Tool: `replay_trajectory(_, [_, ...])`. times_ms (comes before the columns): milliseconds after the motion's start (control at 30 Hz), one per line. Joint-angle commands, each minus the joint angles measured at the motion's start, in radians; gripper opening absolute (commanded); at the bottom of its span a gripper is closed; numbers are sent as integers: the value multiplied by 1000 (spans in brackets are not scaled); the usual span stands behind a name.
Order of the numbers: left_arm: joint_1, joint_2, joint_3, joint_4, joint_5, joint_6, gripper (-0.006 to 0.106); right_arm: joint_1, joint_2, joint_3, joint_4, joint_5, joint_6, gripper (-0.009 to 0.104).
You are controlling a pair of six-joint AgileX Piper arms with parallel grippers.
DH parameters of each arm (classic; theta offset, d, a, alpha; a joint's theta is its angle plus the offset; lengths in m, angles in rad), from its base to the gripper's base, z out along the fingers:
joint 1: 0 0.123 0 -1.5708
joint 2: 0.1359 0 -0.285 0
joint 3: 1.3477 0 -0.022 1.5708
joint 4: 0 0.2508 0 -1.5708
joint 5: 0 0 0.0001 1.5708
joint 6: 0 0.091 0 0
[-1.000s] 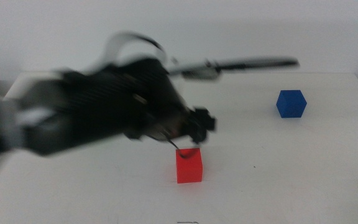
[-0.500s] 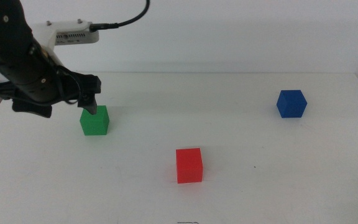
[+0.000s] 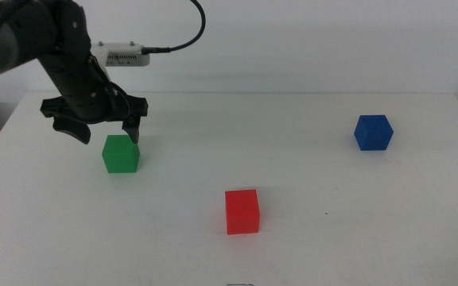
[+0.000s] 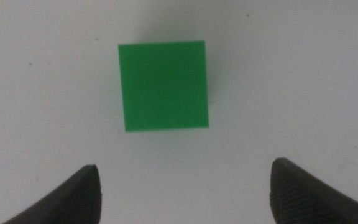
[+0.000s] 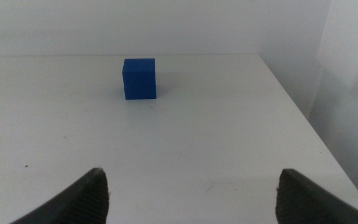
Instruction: Stack red cubes first, then green, then blue cubes in a specific spot.
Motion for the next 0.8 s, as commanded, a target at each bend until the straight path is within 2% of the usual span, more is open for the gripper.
replay_trajectory(0, [0, -28, -48, 7, -9, 0, 91, -5, -16, -23, -12, -79, -6, 94])
replay_trajectory(167, [13, 17, -58, 23, -15, 1, 91, -5, -16, -23, -12, -79, -6, 94])
replay_trajectory(767, [50, 118, -58, -96, -141, 63, 91, -5, -16, -23, -12, -79, -6, 94])
